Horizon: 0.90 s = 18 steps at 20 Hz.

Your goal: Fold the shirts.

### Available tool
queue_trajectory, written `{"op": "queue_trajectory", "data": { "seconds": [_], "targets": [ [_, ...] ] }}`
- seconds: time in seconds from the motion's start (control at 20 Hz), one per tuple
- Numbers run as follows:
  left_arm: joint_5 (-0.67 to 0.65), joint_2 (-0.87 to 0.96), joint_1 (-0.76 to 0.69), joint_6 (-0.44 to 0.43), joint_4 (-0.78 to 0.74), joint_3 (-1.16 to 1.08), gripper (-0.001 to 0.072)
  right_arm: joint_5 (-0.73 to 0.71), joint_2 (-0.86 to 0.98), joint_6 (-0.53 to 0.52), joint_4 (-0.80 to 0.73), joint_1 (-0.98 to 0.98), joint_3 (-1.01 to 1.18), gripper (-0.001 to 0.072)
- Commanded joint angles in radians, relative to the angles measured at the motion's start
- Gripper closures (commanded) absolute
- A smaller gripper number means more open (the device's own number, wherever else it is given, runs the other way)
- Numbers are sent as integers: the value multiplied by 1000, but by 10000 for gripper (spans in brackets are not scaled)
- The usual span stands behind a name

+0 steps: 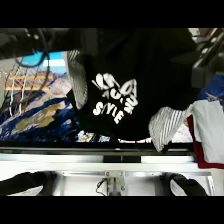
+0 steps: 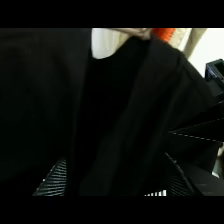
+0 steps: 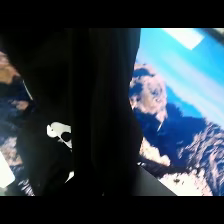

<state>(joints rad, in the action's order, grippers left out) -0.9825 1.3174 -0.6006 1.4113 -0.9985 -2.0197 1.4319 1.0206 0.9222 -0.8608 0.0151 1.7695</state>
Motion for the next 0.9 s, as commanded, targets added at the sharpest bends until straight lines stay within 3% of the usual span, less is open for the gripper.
{"op": "queue_trajectory", "data": {
  "seconds": [0.0, 0.25, 0.4, 0.55, 0.7, 0.85],
  "targets": [
    [97, -44, 64, 2, -6, -10, 16, -171, -6, 70, -67, 1, 14, 657],
    [151, -129, 132, -42, -7, -9, 25, -243, -6, 314, -439, 1, 118, 657],
    [152, -129, 168, -38, -7, -6, 32, -168, -6, 426, -720, 1, 219, 657],
    [152, -124, 186, -38, -7, 18, 51, -26, -10, 463, -962, 1, 294, 658],
    [153, -112, 190, -38, -7, 31, 167, 11, -29, 517, -1007, 64, 293, 658],
    [153, -99, 191, -39, -7, 32, 167, 47, -20, 554, -991, 221, 293, 658]
  ]
}}
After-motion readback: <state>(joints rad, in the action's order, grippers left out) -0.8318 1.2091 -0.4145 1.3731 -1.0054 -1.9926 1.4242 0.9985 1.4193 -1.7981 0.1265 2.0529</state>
